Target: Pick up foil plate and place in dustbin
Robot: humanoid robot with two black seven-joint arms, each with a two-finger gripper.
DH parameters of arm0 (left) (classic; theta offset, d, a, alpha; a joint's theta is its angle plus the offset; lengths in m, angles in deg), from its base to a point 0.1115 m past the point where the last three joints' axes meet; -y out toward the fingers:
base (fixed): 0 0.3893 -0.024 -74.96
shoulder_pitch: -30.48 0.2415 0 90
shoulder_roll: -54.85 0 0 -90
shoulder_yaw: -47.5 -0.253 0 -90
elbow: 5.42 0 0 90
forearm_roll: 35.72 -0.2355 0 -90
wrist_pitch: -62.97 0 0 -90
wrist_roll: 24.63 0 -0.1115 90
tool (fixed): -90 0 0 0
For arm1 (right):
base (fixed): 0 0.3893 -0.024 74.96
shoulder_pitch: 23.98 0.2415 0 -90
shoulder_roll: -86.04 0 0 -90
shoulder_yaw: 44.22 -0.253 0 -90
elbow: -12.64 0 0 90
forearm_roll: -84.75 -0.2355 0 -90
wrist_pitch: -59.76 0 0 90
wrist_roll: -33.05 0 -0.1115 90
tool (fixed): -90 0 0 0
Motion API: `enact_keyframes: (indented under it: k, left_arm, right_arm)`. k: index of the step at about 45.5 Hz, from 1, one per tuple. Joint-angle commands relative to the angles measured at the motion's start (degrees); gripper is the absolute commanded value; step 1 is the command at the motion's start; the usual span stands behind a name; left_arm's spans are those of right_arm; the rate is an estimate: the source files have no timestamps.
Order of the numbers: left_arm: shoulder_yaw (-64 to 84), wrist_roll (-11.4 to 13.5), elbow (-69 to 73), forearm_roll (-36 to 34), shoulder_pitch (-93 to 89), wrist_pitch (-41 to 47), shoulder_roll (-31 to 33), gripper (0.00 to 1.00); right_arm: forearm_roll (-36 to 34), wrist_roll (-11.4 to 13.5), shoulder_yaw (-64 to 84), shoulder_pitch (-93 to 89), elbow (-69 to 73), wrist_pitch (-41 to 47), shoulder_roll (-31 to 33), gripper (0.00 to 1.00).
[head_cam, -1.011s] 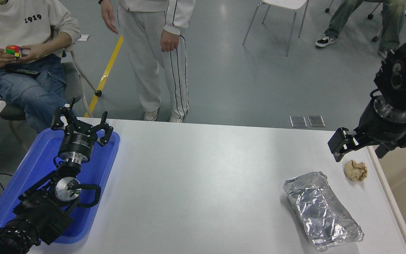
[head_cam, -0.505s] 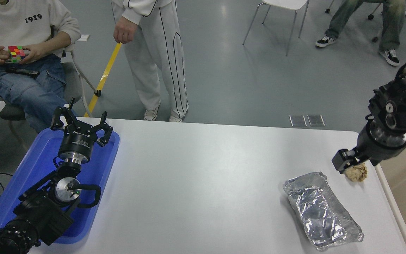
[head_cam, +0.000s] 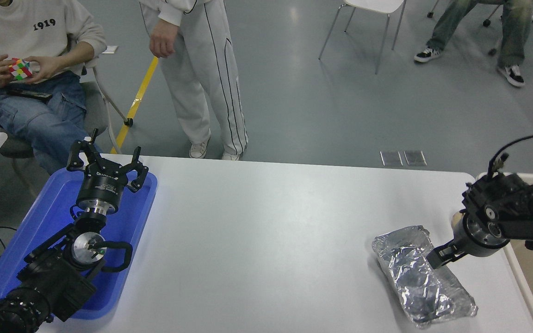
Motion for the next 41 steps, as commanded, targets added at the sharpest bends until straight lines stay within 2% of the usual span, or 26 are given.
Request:
enact_keyframes:
  k: [1,4,18,23,26,28,31,32,39,41]
  left_arm:
    - [0.0,0.0,-0.1,0.0,0.0,0.0,0.1,1.0]
    - [0.0,0.0,0.0,0.0,0.1,0.0,0.0,1.0]
    - [0.0,0.0,0.0,0.0,0.0,0.0,0.0,1.0]
    - [0.0,0.0,-0.1,0.0,0.0,0.0,0.0,1.0]
    - [0.0,0.0,0.0,0.0,0.0,0.0,0.0,1.0]
    - [0.0,0.0,-0.1,0.1,0.0,0.0,0.0,1.0]
    - [0.0,0.0,0.0,0.1,0.0,0.0,0.1,1.0]
    - [0.0,0.0,0.0,0.0,0.0,0.0,0.0,1.0]
    - [0.0,0.0,0.0,0.0,0.0,0.0,0.0,1.0]
    - [0.0,0.0,-0.1,0.0,0.0,0.0,0.0,1.0]
  right_arm:
    - [0.3,0.0,-0.7,-6.4,-4.8,-4.1,-0.1,0.89]
    - [0.3,0.0,-0.9,-8.5,-6.3,-4.5,-0.6,0.92]
    - [-1.7,0.1,-4.0,-14.1,-10.5,-4.6,-3.0,0.9]
    - [-3.6,0.2,-4.0,-14.3,-11.2,-4.6,-3.2,0.78]
    - [-5.9,0.2,-4.0,-14.3,-11.2,-4.6,-3.2,0.66]
    - [-8.1,0.2,-4.0,-14.3,-11.2,-4.6,-3.1,0.56]
    - [-11.8,0.2,-4.0,-14.3,-11.2,-4.5,-3.1,0.33]
    - [-12.8,0.2,-3.8,-14.3,-11.2,-4.4,-3.2,0.28]
    - [-15.5,0.1,-3.8,-14.1,-11.1,-4.3,-3.0,0.13]
    - [-15.5,0.2,-3.8,-14.1,-11.0,-3.9,-2.9,0.03]
